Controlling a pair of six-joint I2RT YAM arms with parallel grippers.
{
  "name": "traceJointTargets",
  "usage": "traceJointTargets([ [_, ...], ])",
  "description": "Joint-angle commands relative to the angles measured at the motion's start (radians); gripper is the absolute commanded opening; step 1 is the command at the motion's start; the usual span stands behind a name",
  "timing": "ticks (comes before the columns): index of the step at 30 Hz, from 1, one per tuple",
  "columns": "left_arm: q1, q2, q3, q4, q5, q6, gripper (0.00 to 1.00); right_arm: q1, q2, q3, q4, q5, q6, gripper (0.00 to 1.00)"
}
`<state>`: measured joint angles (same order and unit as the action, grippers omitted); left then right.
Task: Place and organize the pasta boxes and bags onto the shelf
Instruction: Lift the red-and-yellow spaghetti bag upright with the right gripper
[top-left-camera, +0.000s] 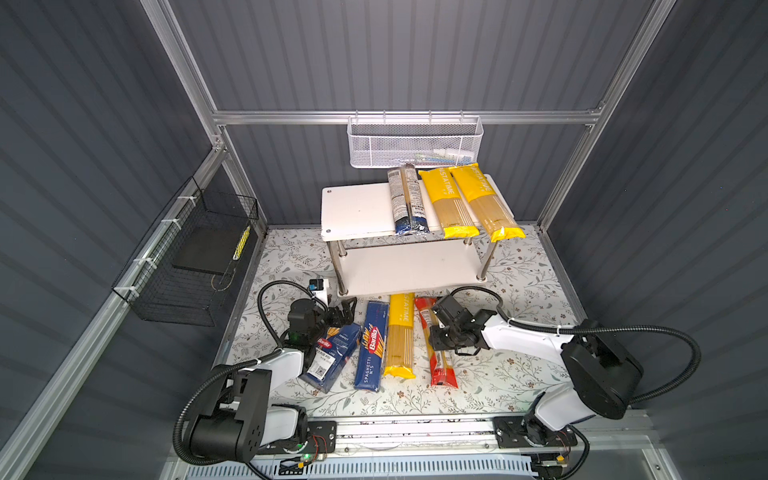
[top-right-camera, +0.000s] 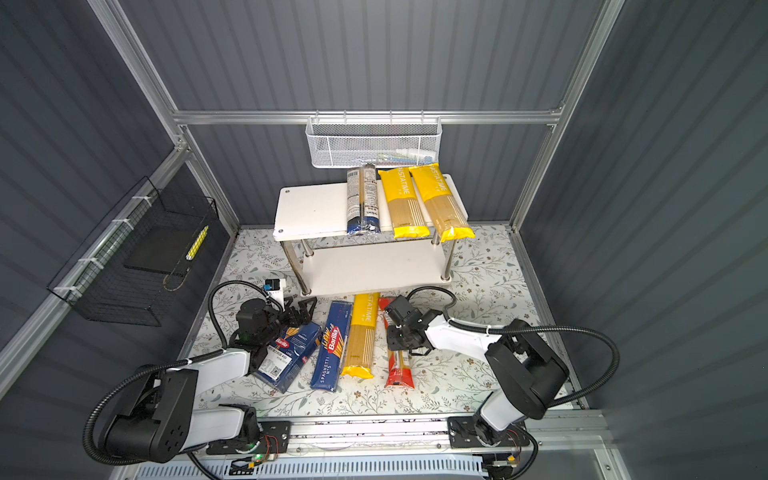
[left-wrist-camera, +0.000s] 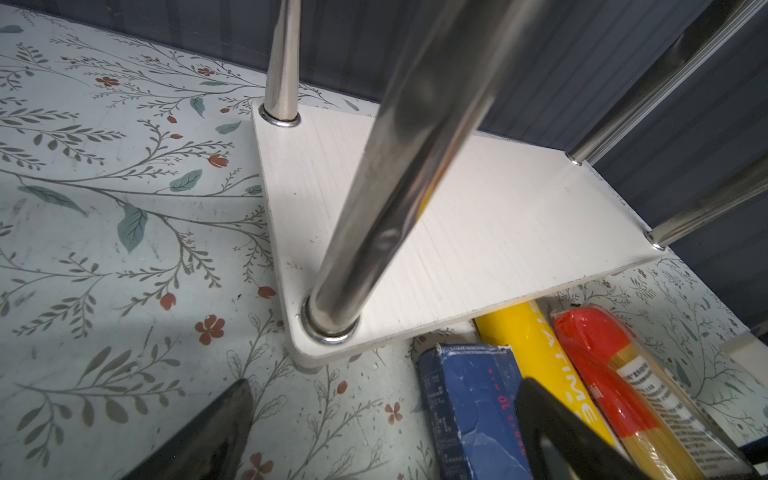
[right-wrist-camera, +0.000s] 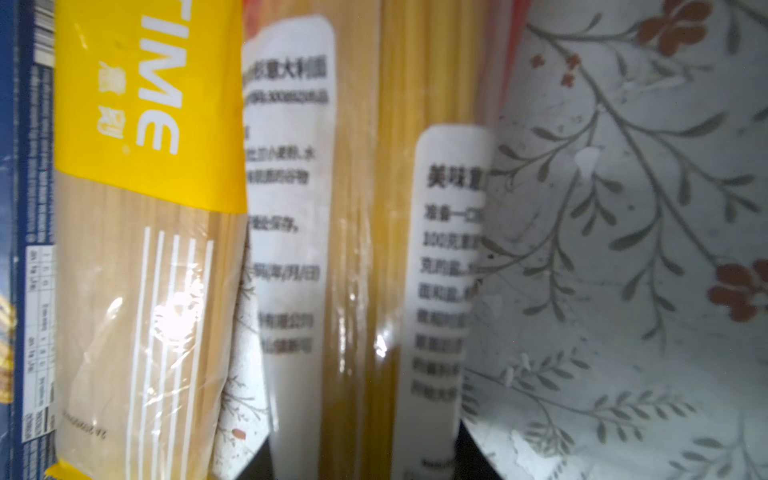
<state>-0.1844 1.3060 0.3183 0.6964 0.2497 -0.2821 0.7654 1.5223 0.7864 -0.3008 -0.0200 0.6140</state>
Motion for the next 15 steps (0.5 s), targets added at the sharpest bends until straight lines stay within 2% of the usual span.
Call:
traceJointTargets([
  [1,-0.008,0.001,-0.03,-0.075,0.007,-0.03,0.99,0.003,-0.078,-0.015,0.04,-0.029,-0.026,0.35],
  [15,-0.009,0.002,-0.03,-0.075,0.01,-0.031,0.99,0.006,-0.209,0.027,0.097,-0.138,-0.09,0.31],
])
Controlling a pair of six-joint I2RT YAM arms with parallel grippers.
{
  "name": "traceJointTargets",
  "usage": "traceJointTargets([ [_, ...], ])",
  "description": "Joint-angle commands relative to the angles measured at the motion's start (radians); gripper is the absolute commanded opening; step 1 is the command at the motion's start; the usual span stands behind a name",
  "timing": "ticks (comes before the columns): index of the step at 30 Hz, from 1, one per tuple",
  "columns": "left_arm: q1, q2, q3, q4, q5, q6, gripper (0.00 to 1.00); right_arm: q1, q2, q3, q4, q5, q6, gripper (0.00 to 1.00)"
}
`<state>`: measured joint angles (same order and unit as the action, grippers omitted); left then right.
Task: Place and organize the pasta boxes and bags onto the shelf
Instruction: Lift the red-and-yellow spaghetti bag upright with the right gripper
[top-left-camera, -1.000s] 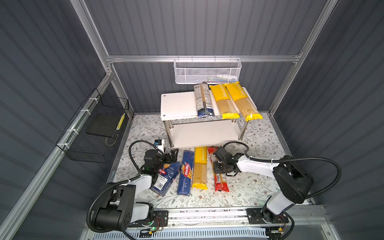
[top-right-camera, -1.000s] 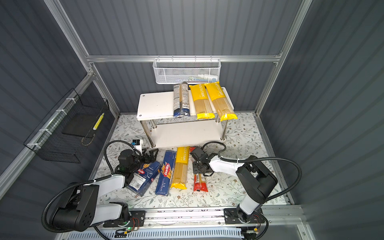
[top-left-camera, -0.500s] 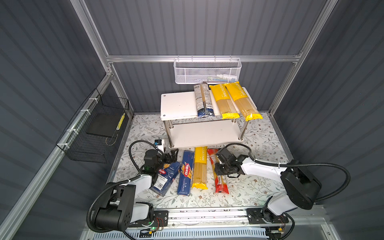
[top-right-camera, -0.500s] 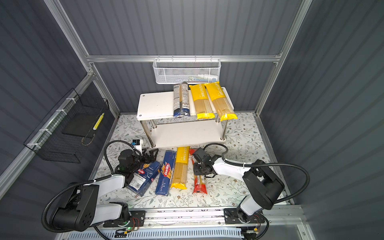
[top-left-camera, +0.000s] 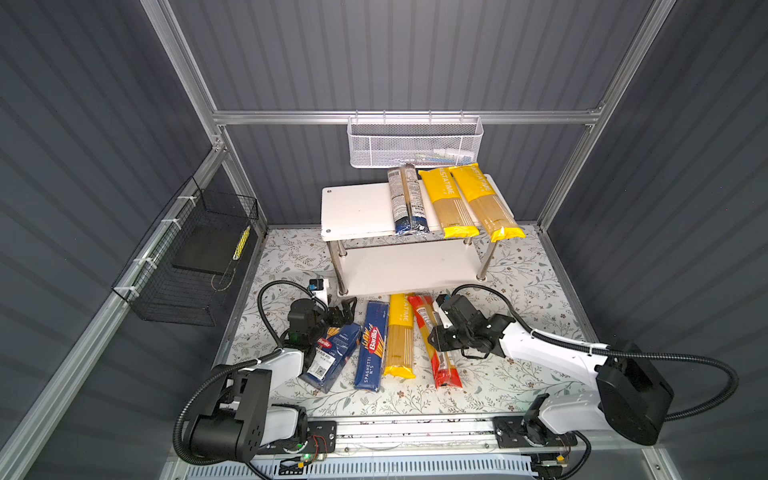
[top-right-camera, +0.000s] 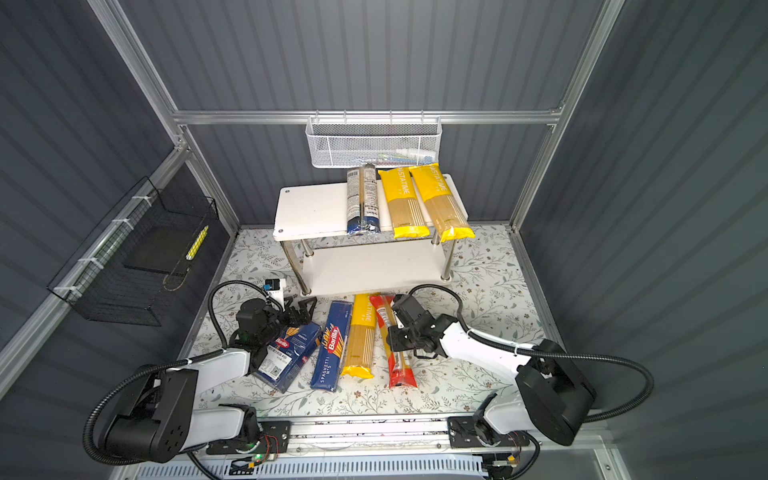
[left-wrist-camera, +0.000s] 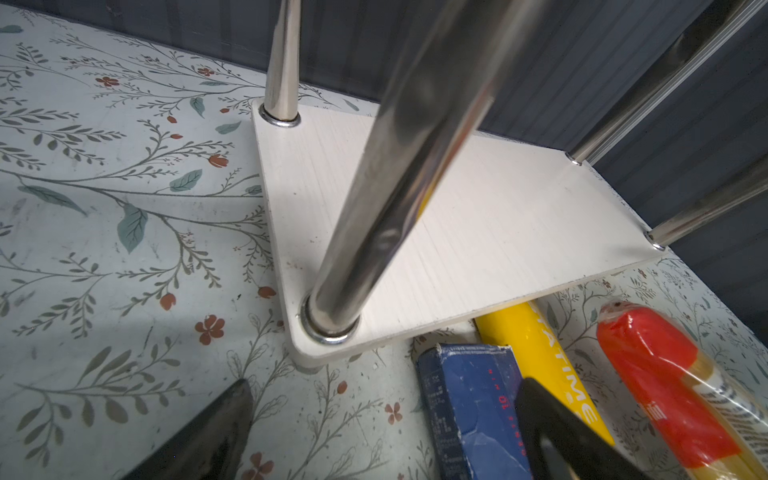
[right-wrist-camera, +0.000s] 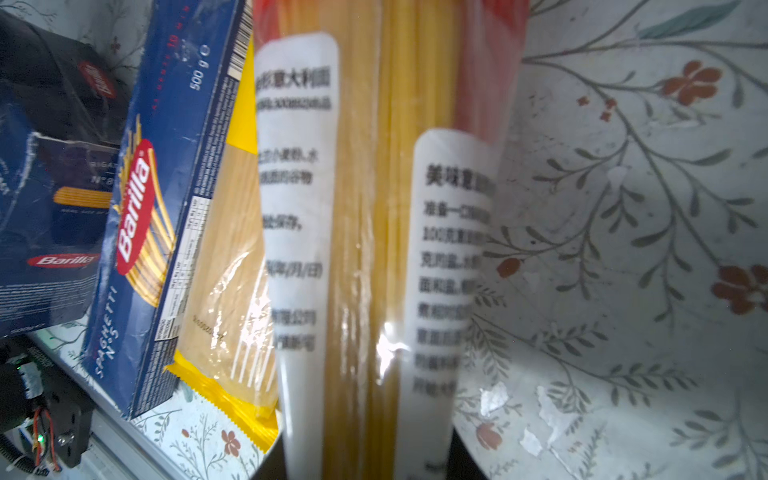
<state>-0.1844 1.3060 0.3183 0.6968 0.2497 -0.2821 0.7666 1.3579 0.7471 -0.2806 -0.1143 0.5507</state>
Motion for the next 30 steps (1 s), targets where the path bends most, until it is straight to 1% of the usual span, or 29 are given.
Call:
traceJointTargets([
  [1,-0.009,0.003,-0.03,-0.075,0.01,-0.03,0.99,0.007,-0.051,0.081,0.071,-0.052,-0.034,0.31],
  [11,-0.009,0.002,-0.03,-0.075,0.009,-0.031,0.99,0.023,-0.101,0.166,0.037,-0.046,-0.077,0.3],
  [16,-0.009,0.004,-0.03,-0.075,0.011,-0.029,0.99,0.034,-0.098,0.208,0.046,-0.082,-0.088,0.29],
  [21,-0.009,0.001,-0.03,-0.074,0.01,-0.03,0.99,0.066,-0.091,0.282,-0.002,-0.073,-0.13,0.29],
  [25,-0.009,0.003,-0.031,-0.075,0.01,-0.029,0.99,0.081,-0.084,0.31,0.004,-0.088,-0.157,0.29],
  [30,-0.009,0.006,-0.029,-0.075,0.013,-0.03,0.99,0.098,-0.057,0.371,-0.009,-0.081,-0.194,0.29],
])
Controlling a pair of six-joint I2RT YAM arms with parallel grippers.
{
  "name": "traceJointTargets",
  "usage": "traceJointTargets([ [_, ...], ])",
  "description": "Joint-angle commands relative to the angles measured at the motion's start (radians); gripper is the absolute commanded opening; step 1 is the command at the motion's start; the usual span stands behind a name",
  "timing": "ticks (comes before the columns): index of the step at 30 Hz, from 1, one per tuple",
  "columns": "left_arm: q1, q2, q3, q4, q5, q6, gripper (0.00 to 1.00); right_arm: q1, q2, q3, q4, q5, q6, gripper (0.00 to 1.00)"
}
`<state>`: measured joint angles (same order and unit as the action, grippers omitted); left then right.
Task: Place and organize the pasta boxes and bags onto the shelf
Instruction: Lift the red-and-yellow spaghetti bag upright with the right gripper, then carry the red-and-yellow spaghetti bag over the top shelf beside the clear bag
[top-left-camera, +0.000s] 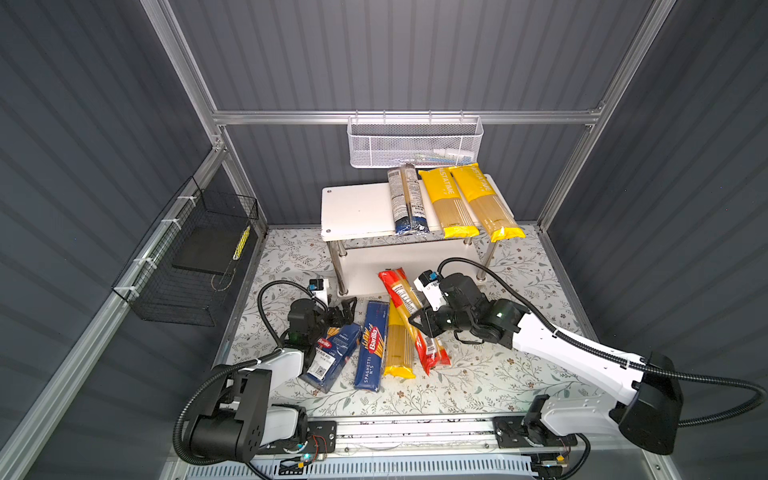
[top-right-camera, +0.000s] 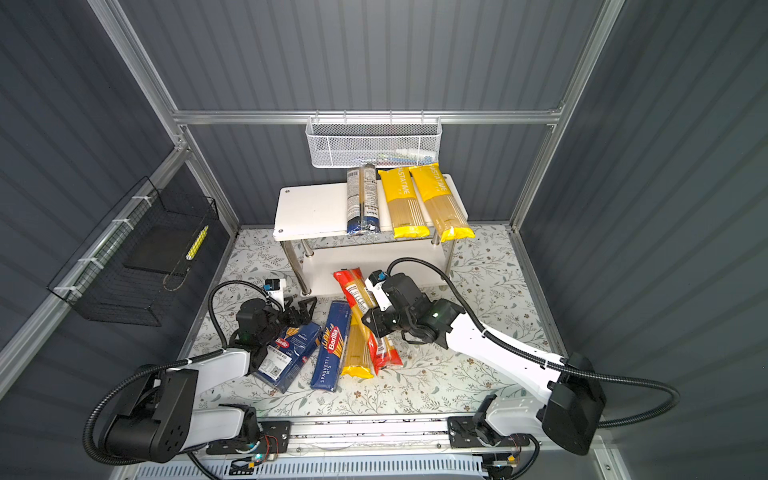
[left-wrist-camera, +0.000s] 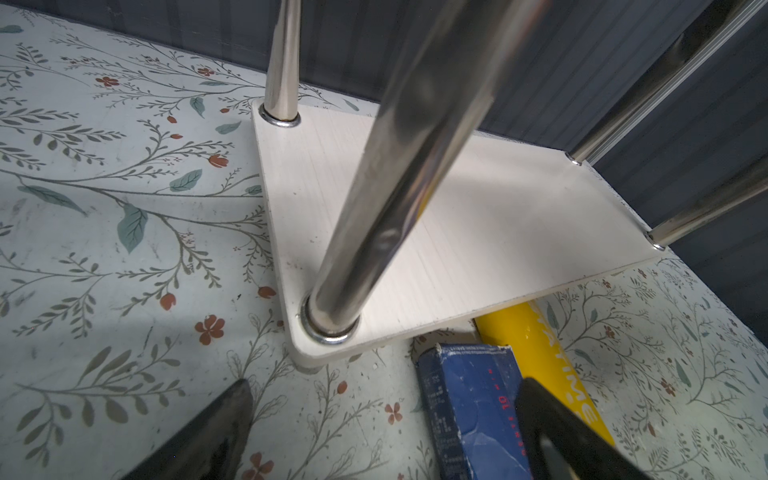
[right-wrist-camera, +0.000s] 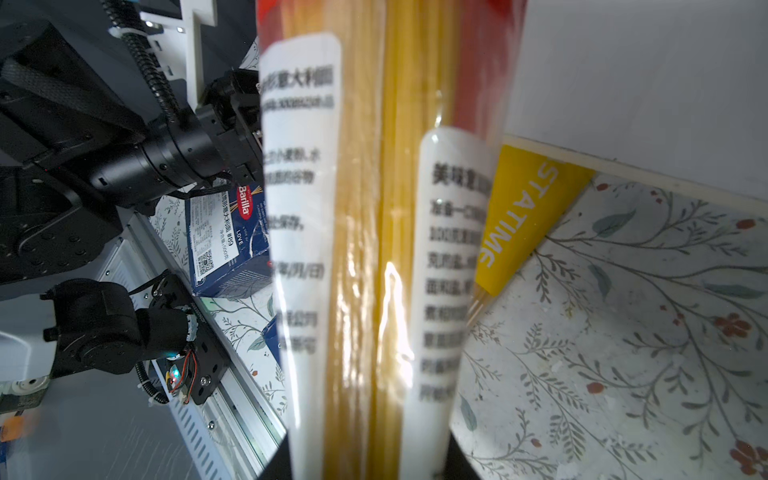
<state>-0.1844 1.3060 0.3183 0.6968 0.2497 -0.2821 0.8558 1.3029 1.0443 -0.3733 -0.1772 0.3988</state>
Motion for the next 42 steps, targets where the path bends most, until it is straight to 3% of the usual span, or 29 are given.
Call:
traceJointTargets([
  [1,-0.009,0.005,-0.028,-0.075,0.013,-0.03,0.99,0.013,0.001,0.083,0.085,-0.023,-0.047,0.29],
  [14,-0.009,-0.004,-0.036,-0.071,0.008,-0.03,0.99,0.061,0.044,0.168,0.086,-0.025,-0.071,0.27],
  [25,-0.009,-0.001,-0.035,-0.07,0.012,-0.029,0.99,0.091,0.129,0.341,-0.001,-0.061,-0.107,0.26],
  [32,-0.009,-0.002,-0.035,-0.069,0.012,-0.028,0.99,0.091,0.147,0.45,-0.08,-0.021,-0.164,0.26],
  [42,-0.009,-0.002,-0.036,-0.068,0.012,-0.028,0.99,0.092,0.223,0.627,-0.12,-0.032,-0.133,0.25],
])
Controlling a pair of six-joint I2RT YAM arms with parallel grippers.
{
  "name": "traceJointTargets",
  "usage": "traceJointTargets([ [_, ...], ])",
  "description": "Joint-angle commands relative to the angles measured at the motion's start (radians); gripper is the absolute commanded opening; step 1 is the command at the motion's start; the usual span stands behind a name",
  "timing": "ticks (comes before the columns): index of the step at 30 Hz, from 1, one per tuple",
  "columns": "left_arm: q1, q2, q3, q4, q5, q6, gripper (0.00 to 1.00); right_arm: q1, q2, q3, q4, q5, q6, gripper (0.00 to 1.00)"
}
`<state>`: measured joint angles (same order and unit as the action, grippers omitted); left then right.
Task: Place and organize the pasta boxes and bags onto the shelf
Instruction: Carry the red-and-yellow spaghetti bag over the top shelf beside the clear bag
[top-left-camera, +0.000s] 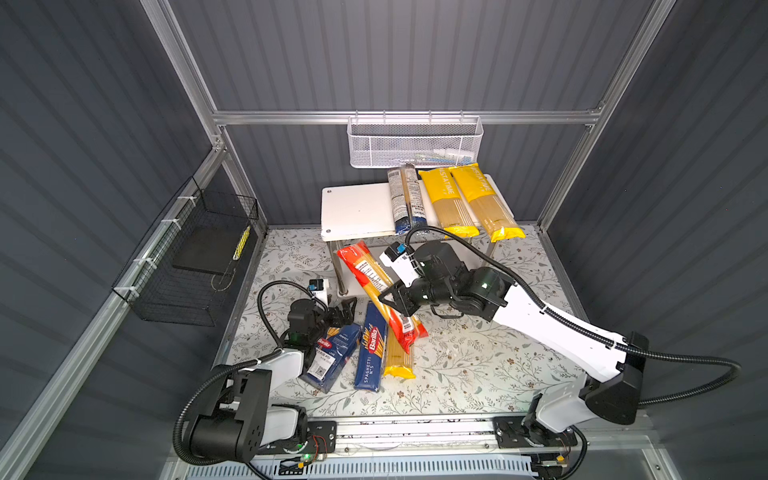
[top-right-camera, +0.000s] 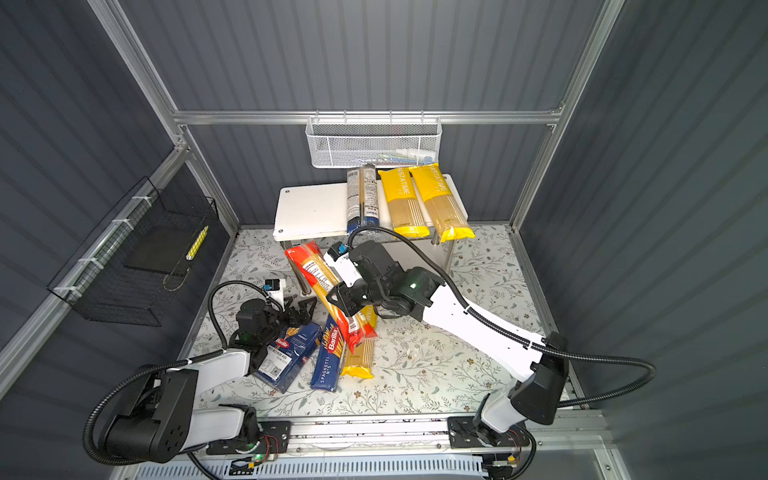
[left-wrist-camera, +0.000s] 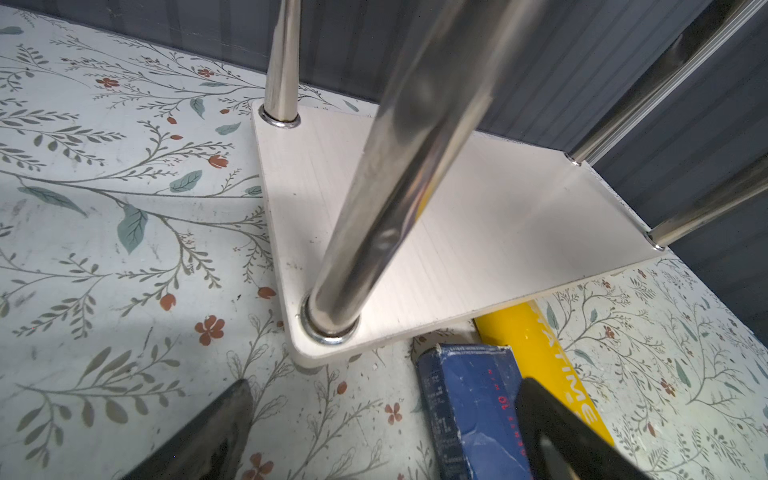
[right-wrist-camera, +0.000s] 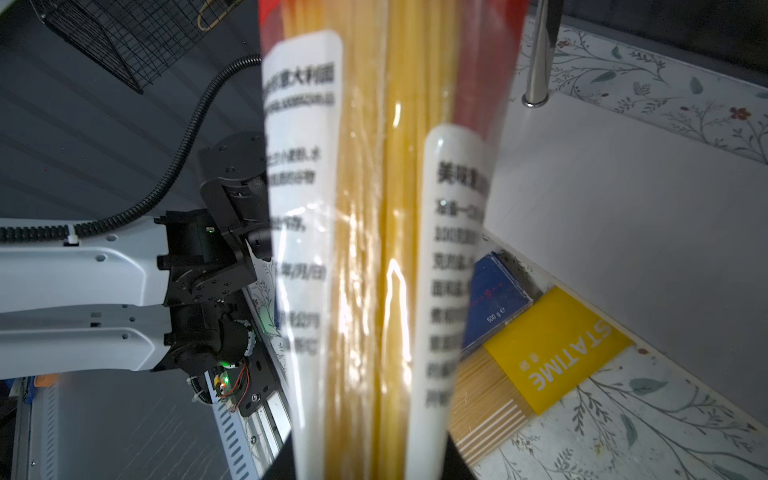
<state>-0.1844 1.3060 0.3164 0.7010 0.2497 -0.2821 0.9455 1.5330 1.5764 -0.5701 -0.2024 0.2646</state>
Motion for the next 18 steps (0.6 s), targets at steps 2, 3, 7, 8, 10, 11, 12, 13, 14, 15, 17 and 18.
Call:
traceJointTargets([
  [2,-0.009,-0.002,-0.033,-0.072,0.012,-0.028,0.99,0.002,0.002,0.125,0.075,0.012,0.004,0.25],
  [3,-0.009,-0.002,-0.034,-0.072,0.011,-0.028,0.99,0.002,0.009,0.147,0.069,0.016,0.003,0.25],
  [7,-0.009,0.001,-0.033,-0.072,0.014,-0.028,0.99,0.002,0.035,0.213,0.046,0.065,0.024,0.25],
  [8,-0.009,0.001,-0.032,-0.072,0.015,-0.028,0.99,0.001,0.042,0.226,0.046,0.075,0.032,0.25],
  [10,-0.009,0.001,-0.033,-0.072,0.015,-0.029,0.99,0.002,0.057,0.254,0.046,0.091,0.044,0.25],
  [11,-0.009,0.001,-0.033,-0.071,0.015,-0.027,0.99,0.002,0.065,0.269,0.045,0.104,0.052,0.24],
  [12,-0.009,0.0,-0.032,-0.07,0.016,-0.028,0.99,0.002,0.074,0.284,0.048,0.115,0.057,0.24],
  [13,-0.009,-0.001,-0.034,-0.07,0.016,-0.028,0.99,0.002,0.081,0.294,0.052,0.122,0.056,0.24],
  [14,-0.009,-0.001,-0.034,-0.068,0.016,-0.028,0.99,0.002,0.09,0.311,0.051,0.135,0.059,0.24],
  [15,-0.009,-0.002,-0.034,-0.069,0.016,-0.028,0.99,0.002,0.101,0.33,0.051,0.146,0.058,0.24],
  [17,-0.009,-0.002,-0.034,-0.067,0.016,-0.028,0.99,0.002,0.122,0.37,0.049,0.158,0.052,0.24],
  [18,-0.009,-0.002,-0.034,-0.067,0.016,-0.029,0.99,0.002,0.136,0.392,0.05,0.163,0.049,0.24],
])
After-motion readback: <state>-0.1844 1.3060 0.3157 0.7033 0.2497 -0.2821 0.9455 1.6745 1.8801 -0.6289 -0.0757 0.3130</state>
